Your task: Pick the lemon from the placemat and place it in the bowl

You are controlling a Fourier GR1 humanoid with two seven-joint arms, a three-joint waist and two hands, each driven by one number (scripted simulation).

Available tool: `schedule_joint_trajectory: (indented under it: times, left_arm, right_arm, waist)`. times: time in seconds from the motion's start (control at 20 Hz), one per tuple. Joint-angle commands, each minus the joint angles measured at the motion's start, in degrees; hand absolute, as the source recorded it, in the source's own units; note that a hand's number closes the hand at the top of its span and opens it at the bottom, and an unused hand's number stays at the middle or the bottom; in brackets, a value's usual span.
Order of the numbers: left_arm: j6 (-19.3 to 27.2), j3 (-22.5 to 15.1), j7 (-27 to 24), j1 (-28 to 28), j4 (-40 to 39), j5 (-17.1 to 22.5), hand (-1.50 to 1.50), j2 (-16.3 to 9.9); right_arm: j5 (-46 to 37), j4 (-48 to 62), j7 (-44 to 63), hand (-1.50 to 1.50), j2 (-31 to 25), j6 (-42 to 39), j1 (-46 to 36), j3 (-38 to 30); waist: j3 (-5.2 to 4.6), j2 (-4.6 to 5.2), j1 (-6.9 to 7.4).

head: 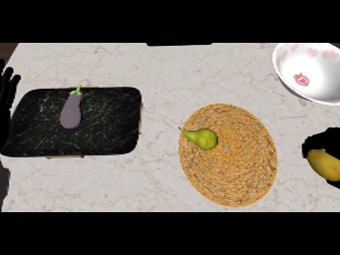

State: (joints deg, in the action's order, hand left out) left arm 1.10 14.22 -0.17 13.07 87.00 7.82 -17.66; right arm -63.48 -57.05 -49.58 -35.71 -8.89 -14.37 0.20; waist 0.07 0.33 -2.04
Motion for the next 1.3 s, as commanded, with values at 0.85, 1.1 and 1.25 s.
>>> schedule_joint_trajectory:
  times: [0.85,1.1,1.25]
  left_arm:
    - [-0.5,-1.0,0.3,0.9,-0.1,0.7,0.00,1.1]
    - [-2.2,-0.2,-0.1,0.9,-0.3,1.3,0.00,-0.5]
    - [-1.1,-2.0,0.9,3.4,-1.0,0.4,0.00,1.0]
  right_arm:
    - [16.2,35.7,-1.6,1.50,-33.9,-1.5,-6.4,-36.7]
    - [18.9,39.1,-8.0,1.50,-36.9,-3.3,-9.1,-39.6]
    - [20.8,39.8,-8.4,1.50,-38.3,-9.0,-13.7,-40.1]
  waist:
    - [0.64,0.61,2.98]
    - [0.52,0.42,3.88]
    - [0.43,0.58,4.16]
